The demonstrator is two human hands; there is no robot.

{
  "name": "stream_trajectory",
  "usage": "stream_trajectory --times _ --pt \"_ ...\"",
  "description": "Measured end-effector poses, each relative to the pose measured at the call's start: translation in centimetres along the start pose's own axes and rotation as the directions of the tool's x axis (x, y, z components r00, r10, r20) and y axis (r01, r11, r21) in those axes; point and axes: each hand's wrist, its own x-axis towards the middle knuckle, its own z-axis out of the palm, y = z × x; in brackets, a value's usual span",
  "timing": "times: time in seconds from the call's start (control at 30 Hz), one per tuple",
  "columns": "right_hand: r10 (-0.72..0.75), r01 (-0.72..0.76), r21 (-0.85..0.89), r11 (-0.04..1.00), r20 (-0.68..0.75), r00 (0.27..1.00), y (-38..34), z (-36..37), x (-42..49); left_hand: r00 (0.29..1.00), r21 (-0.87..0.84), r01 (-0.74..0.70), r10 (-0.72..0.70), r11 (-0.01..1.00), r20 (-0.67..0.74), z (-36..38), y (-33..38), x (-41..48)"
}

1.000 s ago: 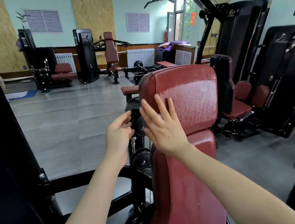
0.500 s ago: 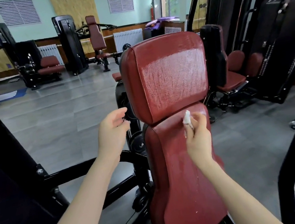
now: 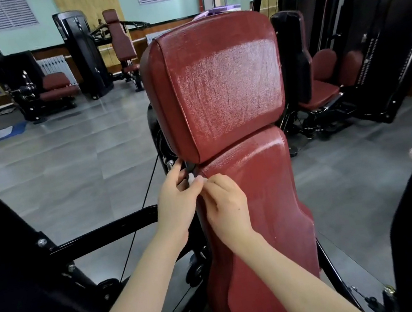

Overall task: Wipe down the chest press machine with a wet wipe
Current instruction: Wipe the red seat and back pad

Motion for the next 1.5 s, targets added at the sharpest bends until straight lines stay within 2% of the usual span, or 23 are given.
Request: stream_trajectory --times 0.07,0.13,0.23,0.27,0.33,0.4,0.43,0.5,0.53,0.63,0.7,0.77,0.8,0.9,1.0,1.07,1.13,1.2,1.23,1.3,1.33,1.4,1.5 --pt "0.017 -0.017 -0.007 1.0 -0.058 0.998 0.9 -0.4 0.2 1.0 -0.007 -0.002 0.002 1.0 0.008 0.1 0.1 -0.1" --pt "0.146 -0.15 -0.011 0.989 -0.181 0.973 2.2 -1.2 1.1 1.0 -0.005 0.027 -0.027 1.0 0.008 0.0 0.2 -0.1" --pt "0.426 -0.419 0.094 0.903 -0.329 0.843 4.8 -2.9 3.5 0.998 0.019 0.067 -0.067 0.998 0.005 -0.4 0.1 0.2" --pt "0.464 -0.455 0.11 0.883 -0.343 0.817 5.2 -3.1 3.9 0.997 0.027 0.069 -0.069 0.997 0.014 -0.4 0.1 0.2" --pt "0.388 -0.393 0.047 0.918 -0.306 0.869 4.7 -2.6 3.6 0.998 0.045 0.061 -0.062 0.997 0.028 -0.2 0.0 0.0" --pt "0.201 -0.207 -0.03 0.978 -0.145 0.969 3.0 -1.4 2.1 0.999 0.063 0.04 -0.041 0.997 0.022 0.1 -0.2 -0.1" --pt "0.103 -0.106 -0.057 0.993 -0.059 0.993 2.5 -1.2 1.3 0.999 0.08 0.029 -0.03 0.996 0.012 0.2 -0.3 -0.2" --pt "-0.023 0.028 -0.108 0.994 0.05 0.998 3.5 -2.0 1.5 1.0 0.118 0.009 -0.009 0.993 0.002 0.5 -0.6 -0.6" --pt "-0.019 0.029 -0.133 0.991 0.077 0.997 4.6 -2.7 2.3 1.0 0.12 0.005 -0.006 0.993 0.002 0.6 -0.7 -0.8" --pt "0.206 -0.201 -0.143 0.969 0.021 0.978 8.2 -5.0 5.3 1.0 0.107 0.02 -0.02 0.994 -0.004 0.9 -0.9 -1.1" --pt "0.416 -0.43 -0.149 0.891 -0.115 0.902 10.8 -6.3 6.8 0.999 0.106 0.033 -0.032 0.994 -0.007 1.1 -1.0 -1.1" --pt "0.54 -0.575 -0.157 0.803 -0.219 0.813 12.0 -6.9 7.0 0.999 0.103 0.043 -0.042 0.994 -0.013 1.2 -1.1 -1.2" --pt "0.542 -0.576 -0.141 0.805 -0.22 0.811 11.7 -7.0 6.6 0.999 0.106 0.044 -0.042 0.993 -0.02 1.3 -1.3 -1.2" --pt "0.337 -0.342 -0.051 0.938 -0.087 0.937 9.0 -6.0 3.8 0.998 0.099 0.053 -0.049 0.994 -0.041 1.3 -1.7 -1.1" --pt "0.232 -0.233 -0.074 0.97 -0.021 0.973 8.6 -5.5 1.6 0.997 0.075 0.068 -0.065 0.995 -0.035 1.0 -2.4 -1.0" --pt "0.302 -0.302 0.014 0.953 -0.001 0.953 9.5 -6.1 2.2 0.998 0.078 0.064 -0.062 0.995 -0.034 0.8 -2.7 -0.8" --pt "0.495 -0.49 0.118 0.864 -0.013 0.869 9.9 -6.6 3.1 0.998 0.079 0.064 -0.061 0.995 -0.032 0.6 -2.8 -0.7" --pt "0.605 -0.585 0.188 0.789 -0.071 0.793 9.8 -6.4 3.0 0.998 0.077 0.063 -0.062 0.995 -0.022 0.6 -2.9 -0.7" --pt "0.604 -0.581 0.188 0.792 -0.106 0.79 9.2 -6.0 2.7 0.998 0.077 0.065 -0.064 0.995 -0.022 0.6 -3.0 -0.7" --pt "0.423 -0.411 0.102 0.906 -0.161 0.892 7.4 -4.5 1.5 0.997 0.066 0.07 -0.068 0.995 -0.027 0.6 -2.9 -0.7" --pt "0.278 -0.274 0.049 0.961 -0.126 0.952 6.5 -3.3 0.3 0.997 0.057 0.067 -0.066 0.996 -0.026 0.6 -2.9 -0.7" --pt "0.075 -0.076 -0.023 0.997 -0.028 0.997 5.1 -0.8 -2.8 0.997 0.045 0.071 -0.07 0.996 -0.02 0.5 -2.5 -0.8" --pt "0.051 -0.05 -0.052 0.997 0.021 0.998 6.2 0.4 -7.9 0.997 0.034 0.08 -0.079 0.996 -0.002 0.3 -2.0 -1.0"
